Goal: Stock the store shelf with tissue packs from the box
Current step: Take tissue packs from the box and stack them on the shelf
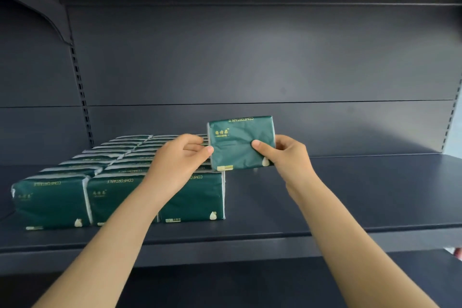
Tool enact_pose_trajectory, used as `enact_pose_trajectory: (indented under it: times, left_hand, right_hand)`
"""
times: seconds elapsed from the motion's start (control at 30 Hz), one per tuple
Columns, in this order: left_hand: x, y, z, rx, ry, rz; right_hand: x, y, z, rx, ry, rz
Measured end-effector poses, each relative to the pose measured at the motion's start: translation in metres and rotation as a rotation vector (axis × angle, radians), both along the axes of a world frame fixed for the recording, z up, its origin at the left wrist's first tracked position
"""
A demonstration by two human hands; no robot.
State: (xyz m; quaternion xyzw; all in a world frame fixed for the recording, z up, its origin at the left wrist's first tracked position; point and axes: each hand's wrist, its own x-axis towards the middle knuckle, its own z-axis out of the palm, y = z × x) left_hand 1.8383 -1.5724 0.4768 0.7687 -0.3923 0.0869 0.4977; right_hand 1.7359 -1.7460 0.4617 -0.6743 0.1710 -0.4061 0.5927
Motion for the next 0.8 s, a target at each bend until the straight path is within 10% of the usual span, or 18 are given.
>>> enact_pose_trajectory:
  times: [0.33, 0.8]
  left_hand:
    - [0.022, 0.0, -0.054, 0.501, -0.885, 0.283]
    - [0.048, -0.013, -0.081, 0.35, -1.103, 0.382]
  right_hand:
    - [0.05, -0.071, -0.037, -0.126, 0.34, -0.273]
    - [0.126, -0.107, -0.062, -0.396, 0.573, -0.284]
